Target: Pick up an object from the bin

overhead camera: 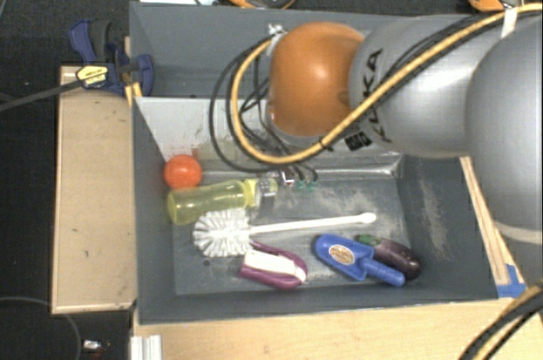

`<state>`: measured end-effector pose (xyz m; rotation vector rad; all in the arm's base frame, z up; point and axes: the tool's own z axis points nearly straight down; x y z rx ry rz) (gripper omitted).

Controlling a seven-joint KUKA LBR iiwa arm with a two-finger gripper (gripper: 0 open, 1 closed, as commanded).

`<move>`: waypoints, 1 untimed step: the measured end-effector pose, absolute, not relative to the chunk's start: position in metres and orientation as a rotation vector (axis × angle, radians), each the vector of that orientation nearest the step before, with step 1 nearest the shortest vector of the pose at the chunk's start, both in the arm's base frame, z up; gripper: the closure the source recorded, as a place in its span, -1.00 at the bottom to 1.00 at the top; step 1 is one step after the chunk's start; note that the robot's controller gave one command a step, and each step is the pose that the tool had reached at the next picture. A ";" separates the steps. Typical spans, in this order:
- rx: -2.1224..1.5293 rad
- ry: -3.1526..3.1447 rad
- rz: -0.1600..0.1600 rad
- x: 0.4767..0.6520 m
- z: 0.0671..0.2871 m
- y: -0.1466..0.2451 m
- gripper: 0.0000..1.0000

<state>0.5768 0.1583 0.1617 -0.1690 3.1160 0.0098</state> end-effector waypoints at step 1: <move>-0.160 3.124 0.007 0.586 0.077 0.160 -1.00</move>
Offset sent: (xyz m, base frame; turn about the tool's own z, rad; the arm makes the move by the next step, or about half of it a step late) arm 0.0097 0.0116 -0.0917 -0.1467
